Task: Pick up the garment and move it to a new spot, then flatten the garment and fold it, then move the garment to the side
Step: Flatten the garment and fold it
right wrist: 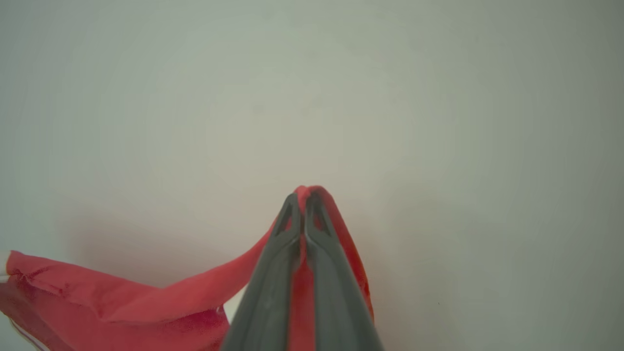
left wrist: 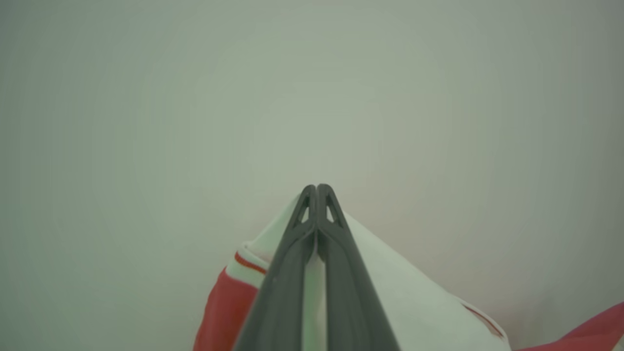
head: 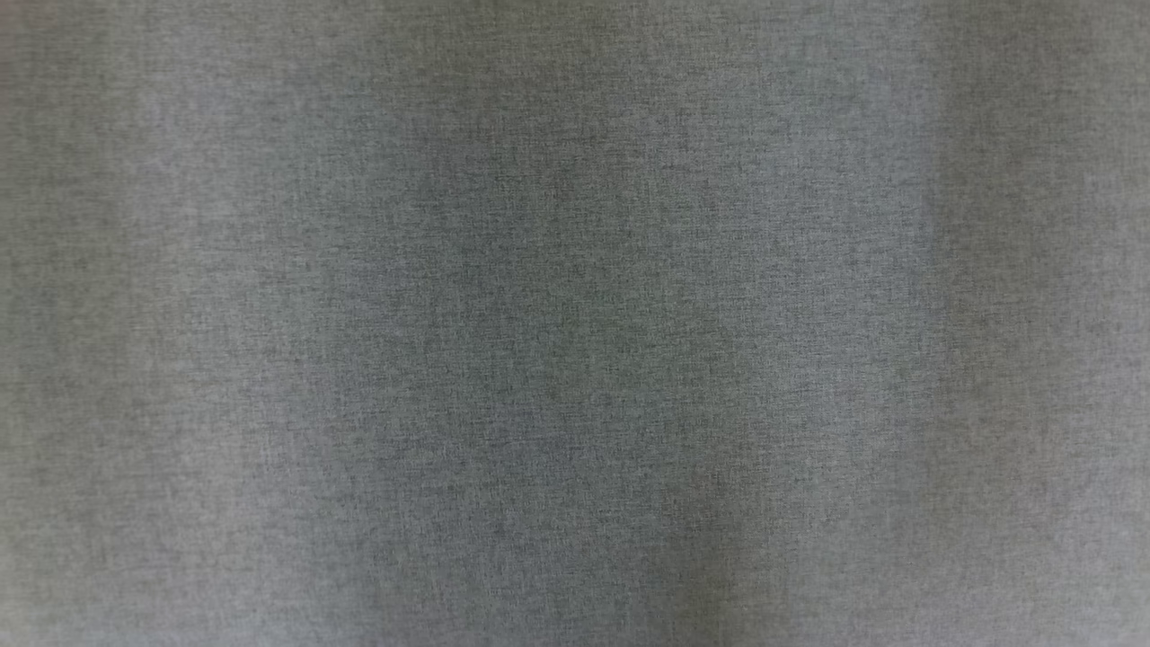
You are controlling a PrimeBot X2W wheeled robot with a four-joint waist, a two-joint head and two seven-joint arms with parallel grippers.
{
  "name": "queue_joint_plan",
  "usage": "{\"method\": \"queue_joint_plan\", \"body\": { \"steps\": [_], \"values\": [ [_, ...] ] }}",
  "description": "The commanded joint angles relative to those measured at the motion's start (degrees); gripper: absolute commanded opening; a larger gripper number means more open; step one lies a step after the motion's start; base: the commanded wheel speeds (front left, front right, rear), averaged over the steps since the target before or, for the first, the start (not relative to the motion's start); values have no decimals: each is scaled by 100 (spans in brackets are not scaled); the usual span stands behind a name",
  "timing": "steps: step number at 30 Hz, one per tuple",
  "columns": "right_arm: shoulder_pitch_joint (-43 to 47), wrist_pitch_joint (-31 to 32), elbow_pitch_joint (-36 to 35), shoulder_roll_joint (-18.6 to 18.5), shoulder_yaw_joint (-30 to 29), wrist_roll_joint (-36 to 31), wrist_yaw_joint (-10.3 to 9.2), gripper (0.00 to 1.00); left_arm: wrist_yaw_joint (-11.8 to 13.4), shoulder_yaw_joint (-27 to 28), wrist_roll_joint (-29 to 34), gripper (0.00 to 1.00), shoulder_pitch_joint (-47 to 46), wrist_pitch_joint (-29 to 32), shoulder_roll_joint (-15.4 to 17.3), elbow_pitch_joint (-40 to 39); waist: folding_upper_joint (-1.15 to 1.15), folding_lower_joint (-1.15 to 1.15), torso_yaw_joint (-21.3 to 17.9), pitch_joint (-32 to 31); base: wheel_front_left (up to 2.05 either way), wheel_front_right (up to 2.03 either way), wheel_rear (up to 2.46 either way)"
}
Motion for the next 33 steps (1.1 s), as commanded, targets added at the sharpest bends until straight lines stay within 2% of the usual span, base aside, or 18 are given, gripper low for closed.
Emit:
{"method": "queue_joint_plan", "body": {
  "steps": [1, 7, 8, 10, 11, 17, 20, 26, 28, 33],
  "values": [
    [67, -34, -3, 6, 57, 64, -10, 0, 6, -17, -70, 0, 82, -23, 48, 27, -1, 0, -31, 24, 0, 0, 0],
    [605, -161, -249, -225, 543, 514, -11, 0, 5, -315, -605, 0, 759, -109, 143, -164, -1, 0, 34, -140, 0, 0, 0],
    [1191, -244, -596, -456, 835, 863, -11, 0, 5, -365, -1029, 0, 1417, -282, 175, -514, -1, 0, 106, -372, 0, 0, 0],
    [1704, -291, -899, -587, 1027, 1161, -11, 0, 5, -401, -1318, 0, 1937, -432, 210, -869, -1, 0, 119, -564, 0, 0, 0],
    [2257, -406, -1220, -792, 1144, 1453, -11, 0, 5, -489, -1530, 0, 2601, -616, 272, -1258, -1, 0, 164, -807, 0, 0, 0],
    [4096, -602, -2188, -1297, 1442, 2194, -10, 0, 41, -407, -2035, 0, 4658, -936, 343, -2323, -1, 0, 284, -1500, 0, 0, 0],
    [5070, -680, -2693, -1511, 1597, 2421, -10, 0, 218, -293, -2203, 0, 5693, -1024, 455, -2989, -1, 0, 276, -1817, 0, 0, 0],
    [6783, -787, -3602, -1883, 1884, 2605, -10, 0, 775, -286, -2413, 0, 7871, -966, 747, -4616, -1, 0, 221, -2198, 0, 0, 0],
    [7232, -848, -3825, -2011, 1893, 2583, -10, 0, 984, -301, -2328, 0, 8478, -977, 932, -5094, -1, 0, 212, -2256, 0, 0, 0],
    [8191, -1018, -4139, -2225, 1874, 2479, -10, 0, 1385, -148, -2574, 0, 9884, -1064, 1020, -5927, -1, 0, 184, -2391, 0, 0, 0]
  ]
}}
